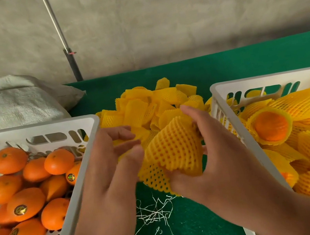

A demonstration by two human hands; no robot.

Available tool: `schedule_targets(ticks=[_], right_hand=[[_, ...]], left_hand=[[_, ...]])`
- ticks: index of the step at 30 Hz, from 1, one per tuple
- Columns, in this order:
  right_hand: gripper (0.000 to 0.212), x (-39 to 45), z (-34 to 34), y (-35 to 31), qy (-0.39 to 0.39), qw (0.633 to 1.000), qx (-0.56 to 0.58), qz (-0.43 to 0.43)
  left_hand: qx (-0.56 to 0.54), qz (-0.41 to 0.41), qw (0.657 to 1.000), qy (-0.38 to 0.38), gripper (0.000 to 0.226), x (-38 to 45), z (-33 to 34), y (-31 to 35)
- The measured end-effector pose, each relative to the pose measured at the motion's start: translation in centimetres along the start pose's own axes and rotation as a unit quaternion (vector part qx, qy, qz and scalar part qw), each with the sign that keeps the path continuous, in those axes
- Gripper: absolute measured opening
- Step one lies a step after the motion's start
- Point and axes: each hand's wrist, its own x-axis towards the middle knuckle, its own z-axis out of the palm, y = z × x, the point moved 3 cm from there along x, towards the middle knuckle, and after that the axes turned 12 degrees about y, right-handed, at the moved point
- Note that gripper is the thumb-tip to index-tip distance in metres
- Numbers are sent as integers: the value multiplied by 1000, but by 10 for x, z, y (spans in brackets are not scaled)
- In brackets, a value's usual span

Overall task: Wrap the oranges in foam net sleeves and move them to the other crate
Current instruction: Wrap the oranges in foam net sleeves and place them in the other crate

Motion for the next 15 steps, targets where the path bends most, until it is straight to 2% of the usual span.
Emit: schedule_targets(ticks=[1,2,4,5,6,7,10,12,15], right_hand=[[110,-1,2,-1,-19,999,-10,-23],[110,-2,4,-2,-37,998,-18,-41],[107,-3,5,-3,-61,996,-24,-59],[106,-3,5,-3,-62,996,-21,-63],[106,-3,4,-4,-61,996,-15,-67],[109,-3,4,-4,-61,996,-7,-69],[132,-1,8,-1,-85,995,42,-37],[127,2,11,3,-116,990,74,34],[117,11,11,15,-142,974,121,131]], left_hand=[[-32,-76,996,-31,11,-2,3,-4],[-61,-151,984,-78,21,-3,9,-7],[-145,-296,934,-138,51,-2,18,-10],[-147,-310,924,-168,56,0,20,-12],[-147,-278,927,-203,54,-5,17,-13],[-144,-248,937,-198,50,-5,13,-16],[-103,-183,973,-91,48,4,2,-31],[10,-94,995,-33,58,9,-4,-31],[154,16,988,-29,76,4,-4,-21]])
